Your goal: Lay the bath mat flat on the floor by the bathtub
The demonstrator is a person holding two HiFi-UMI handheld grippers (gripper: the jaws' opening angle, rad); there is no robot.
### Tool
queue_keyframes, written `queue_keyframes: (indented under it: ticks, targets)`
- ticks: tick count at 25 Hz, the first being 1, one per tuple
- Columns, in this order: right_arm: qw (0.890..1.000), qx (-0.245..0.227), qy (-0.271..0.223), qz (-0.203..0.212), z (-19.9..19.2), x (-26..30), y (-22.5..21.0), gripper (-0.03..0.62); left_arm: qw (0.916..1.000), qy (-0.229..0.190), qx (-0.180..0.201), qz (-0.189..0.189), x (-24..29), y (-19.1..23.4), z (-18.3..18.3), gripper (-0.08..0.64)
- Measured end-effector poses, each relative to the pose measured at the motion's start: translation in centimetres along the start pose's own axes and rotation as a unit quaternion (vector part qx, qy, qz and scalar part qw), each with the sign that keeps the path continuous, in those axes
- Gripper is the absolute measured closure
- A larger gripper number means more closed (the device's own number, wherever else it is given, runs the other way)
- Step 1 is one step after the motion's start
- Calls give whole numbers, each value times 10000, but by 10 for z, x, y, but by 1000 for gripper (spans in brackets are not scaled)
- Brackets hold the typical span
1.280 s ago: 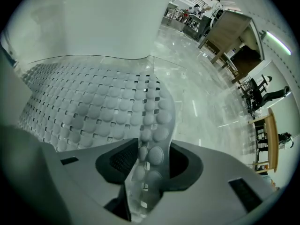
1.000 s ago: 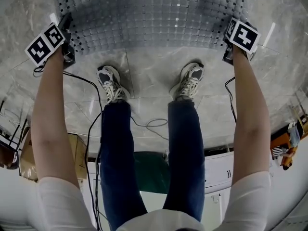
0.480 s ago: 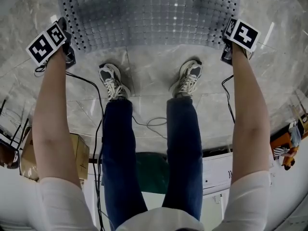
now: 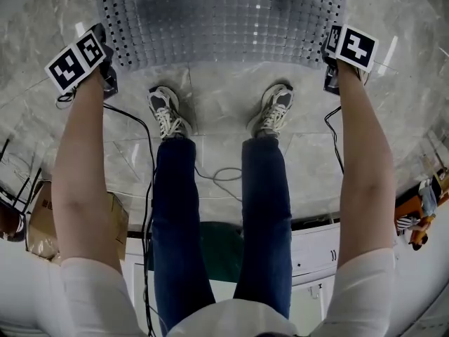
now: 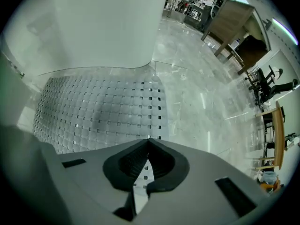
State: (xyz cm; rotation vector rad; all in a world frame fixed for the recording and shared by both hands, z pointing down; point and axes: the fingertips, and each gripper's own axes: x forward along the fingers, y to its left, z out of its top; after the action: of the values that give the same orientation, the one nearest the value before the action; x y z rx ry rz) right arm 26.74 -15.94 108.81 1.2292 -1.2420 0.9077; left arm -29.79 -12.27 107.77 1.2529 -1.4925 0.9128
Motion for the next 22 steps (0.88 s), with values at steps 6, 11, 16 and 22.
queue_keyframes:
  ticks: [6,11,16,22]
  targets:
    - [9995,195,-60,224,5,-32,12,561,9988,22,482,-77,-29,-14,4,509]
    - [9985,352,-139,388,11,-74,19,561,9988,-110,474,-94,-68,-26,16,511]
    - [9979,390,-73,510,12,-92,28,561,9989,-21,439,-145,-86,-36,21,511]
    - [9978,286,-38,596,17,-133,31,561,9987,3,460,-211,-126,-53,32,511]
